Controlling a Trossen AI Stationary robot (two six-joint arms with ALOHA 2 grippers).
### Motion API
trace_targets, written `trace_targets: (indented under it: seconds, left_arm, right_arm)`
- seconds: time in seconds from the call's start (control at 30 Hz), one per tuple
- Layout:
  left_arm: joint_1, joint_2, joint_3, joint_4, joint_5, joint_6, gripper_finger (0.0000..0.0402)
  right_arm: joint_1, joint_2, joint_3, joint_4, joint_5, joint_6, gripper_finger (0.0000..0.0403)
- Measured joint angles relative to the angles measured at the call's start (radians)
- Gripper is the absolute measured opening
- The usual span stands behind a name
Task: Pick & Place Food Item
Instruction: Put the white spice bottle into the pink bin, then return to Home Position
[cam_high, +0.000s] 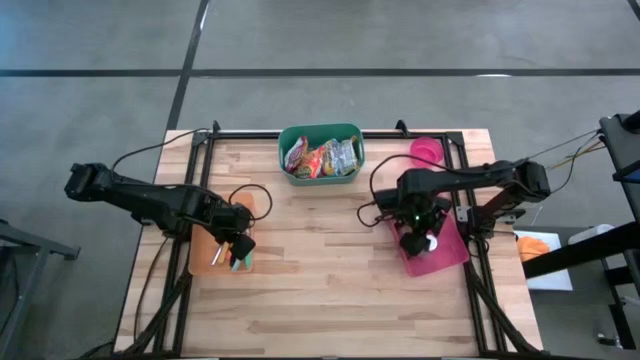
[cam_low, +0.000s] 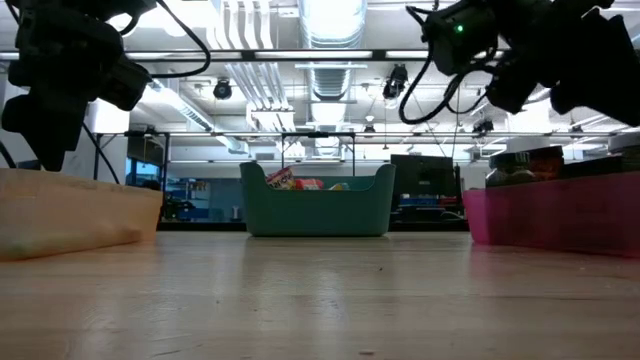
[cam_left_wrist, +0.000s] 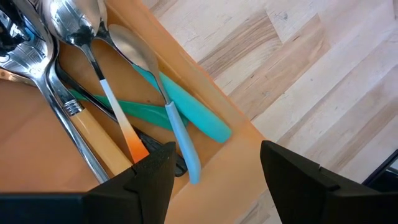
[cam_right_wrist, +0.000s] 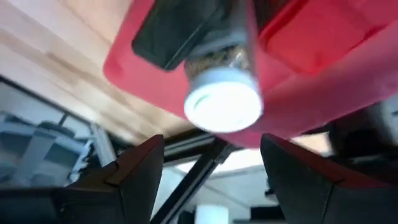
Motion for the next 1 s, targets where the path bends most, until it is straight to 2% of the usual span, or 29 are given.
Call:
trace_targets:
  seconds: [0.13,0.33,0.43,0.53,0.67,0.83,0.9,1.0]
  left_arm:
    - [0.000,0.000,0.000,0.000,0.000,0.000,0.0238]
    - [0.000,-0.001,0.005,0.039,0.000,-0.002,0.0238]
    - [0.000,-0.002,0.008,0.091,0.000,0.012,0.0237]
    - [0.000,-0.002,0.021,0.149,-0.002,0.057,0.0225]
    - [0.000,-0.002,0.056,0.195,-0.035,0.118,0.0169]
    - [0.002,-0.002,0.147,0.196,-0.127,0.242,0.0057]
    - [0.002,-0.003,0.198,0.197,-0.170,0.320,0.0018]
    - [0.002,-0.006,0.261,0.199,-0.269,0.445,0.0010]
  right_arm:
    - [0.000,-0.014,0.038,-0.001,0.055,0.020,0.0265]
    - [0.003,-0.033,0.123,-0.003,0.067,0.088,0.0263]
    - [0.017,-0.039,0.202,-0.001,0.138,0.101,0.0240]
    - [0.027,-0.039,0.287,0.009,0.225,0.105,0.0194]
    - [0.027,-0.039,0.385,0.048,0.325,0.119,0.0117]
    - [0.027,-0.048,0.454,0.194,0.428,0.052,0.0026]
    - [0.031,-0.059,0.457,0.287,0.464,0.017,0.0015]
    - [0.032,-0.088,0.449,0.417,0.500,-0.035,0.0019]
